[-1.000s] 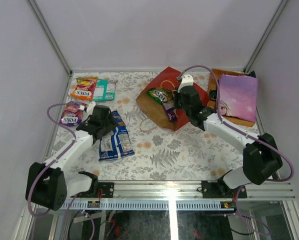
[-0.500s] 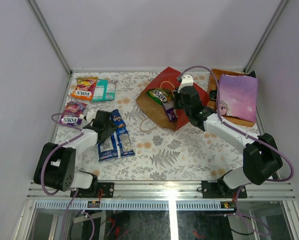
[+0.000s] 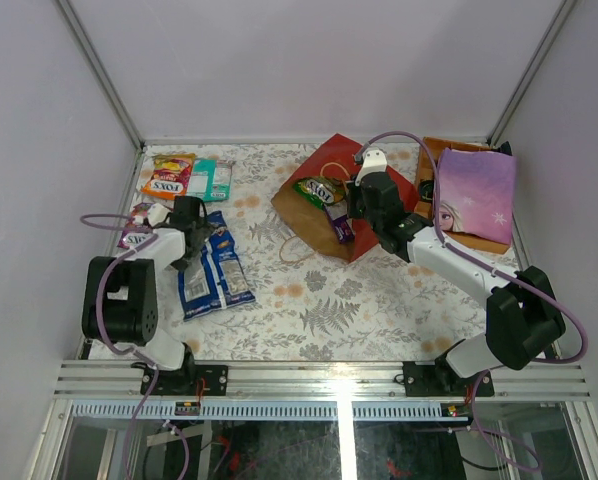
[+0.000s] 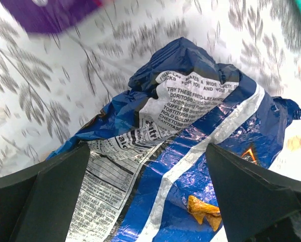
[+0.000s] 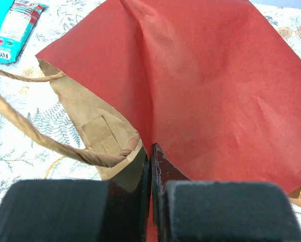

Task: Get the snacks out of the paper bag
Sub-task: Adjust the snack at the center of the board.

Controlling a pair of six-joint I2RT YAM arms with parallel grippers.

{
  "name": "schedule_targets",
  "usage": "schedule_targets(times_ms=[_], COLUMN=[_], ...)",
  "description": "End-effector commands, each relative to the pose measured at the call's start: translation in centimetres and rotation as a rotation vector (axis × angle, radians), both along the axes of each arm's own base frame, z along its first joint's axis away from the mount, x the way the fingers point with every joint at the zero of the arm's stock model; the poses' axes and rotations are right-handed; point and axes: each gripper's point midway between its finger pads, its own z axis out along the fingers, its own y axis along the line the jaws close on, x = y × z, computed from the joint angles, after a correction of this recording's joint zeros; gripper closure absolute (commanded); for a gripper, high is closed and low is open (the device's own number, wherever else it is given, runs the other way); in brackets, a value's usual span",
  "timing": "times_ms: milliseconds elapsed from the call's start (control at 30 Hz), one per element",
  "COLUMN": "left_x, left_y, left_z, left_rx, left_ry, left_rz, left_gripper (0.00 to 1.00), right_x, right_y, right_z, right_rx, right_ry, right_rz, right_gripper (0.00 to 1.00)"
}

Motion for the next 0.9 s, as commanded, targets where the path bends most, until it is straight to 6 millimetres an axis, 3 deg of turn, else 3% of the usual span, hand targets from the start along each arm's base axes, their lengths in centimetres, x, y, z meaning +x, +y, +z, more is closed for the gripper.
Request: schedule_targets(times_ms=[0,100,167,267,333,400,467,667,867], left_x=[1.9,3.2,3.6,3.3,2.2,0.6,-1.3,-6.7,-12.0], left_y=[2.9,2.8,1.7,-2.5,-5.9,-8.7,-10.1,-11.8,-15.8], left_z=[1.2,4.3,7.2,10.8,11.6,10.4,8.0,0.7,-2.2], left_rx=[0.056,0.08,0.099,0.107,0.087,0.059,0.01,-0.111,-0.21], left_ry=[0.016,-0.046,-0.121,-0.219,-0.235,-0.208,-0.16,-0.027,0.051], left_rz=[0.011,-0.032,-0.101,-0.251,-0.335,-0.394,-0.414,-0.409,-0.464], left_gripper=[0.0,0.0,0.0,0.0,0.0,0.0,0.0,0.0,0.0], right_x=[0.3,0.2,0.2,0.2,0.3,0.3,0.3,0.0,0.0], right_y=[-0.2,-0.2,-0.1,0.1,0.3,0.5,0.6,0.4,0.4], right_z=[3.0,3.1,3.1,3.1,2.9,2.7,2.4,2.4,2.4], right_rx=[0.05,0.053,0.055,0.063,0.071,0.075,0.074,0.075,0.078], right_ry=[-0.072,-0.072,-0.072,-0.069,-0.063,-0.057,-0.048,-0.05,-0.05], right_rz=[-0.006,-0.004,-0.003,0.003,0.009,0.013,0.017,0.016,0.016], right_gripper=[1.0,1.0,1.0,1.0,1.0,1.0,1.0,1.0,1.0])
